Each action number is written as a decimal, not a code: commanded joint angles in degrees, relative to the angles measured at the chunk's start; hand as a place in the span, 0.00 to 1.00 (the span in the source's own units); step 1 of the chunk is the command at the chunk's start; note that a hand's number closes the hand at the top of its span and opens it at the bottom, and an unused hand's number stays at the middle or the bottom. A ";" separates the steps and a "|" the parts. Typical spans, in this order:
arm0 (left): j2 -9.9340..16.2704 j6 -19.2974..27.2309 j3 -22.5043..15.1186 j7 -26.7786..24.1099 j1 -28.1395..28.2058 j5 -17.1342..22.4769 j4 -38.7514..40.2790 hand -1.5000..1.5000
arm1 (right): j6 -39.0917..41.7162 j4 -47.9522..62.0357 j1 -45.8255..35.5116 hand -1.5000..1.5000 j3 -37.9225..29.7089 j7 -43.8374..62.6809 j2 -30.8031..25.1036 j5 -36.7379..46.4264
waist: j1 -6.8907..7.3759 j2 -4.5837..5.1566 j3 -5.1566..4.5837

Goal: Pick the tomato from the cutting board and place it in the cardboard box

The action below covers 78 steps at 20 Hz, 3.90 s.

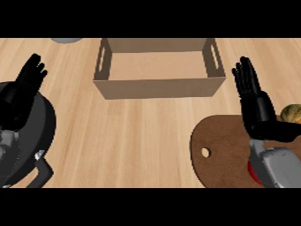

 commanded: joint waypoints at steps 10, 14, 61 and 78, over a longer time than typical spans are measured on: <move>-1.42 4.27 -3.88 -4.24 13.28 -9.43 0.66 0.50 | -15.82 5.92 6.75 0.00 -12.18 22.69 -10.96 5.93 | -0.57 -1.54 0.06; -2.23 3.94 -3.28 -4.52 12.86 -10.28 0.49 0.50 | -15.31 -7.30 14.19 0.00 -14.98 24.55 -11.91 3.43 | -0.38 -1.35 0.22; -6.12 0.36 -0.51 -2.21 17.47 -15.46 -6.01 0.50 | 27.26 -24.81 12.77 0.00 7.36 77.08 -33.59 3.55 | 0.88 -1.15 0.25; -10.96 0.44 0.14 -2.06 15.44 -19.41 -3.15 0.50 | 29.36 -19.97 14.02 0.00 5.68 72.34 -28.34 8.74 | 0.62 -1.07 0.26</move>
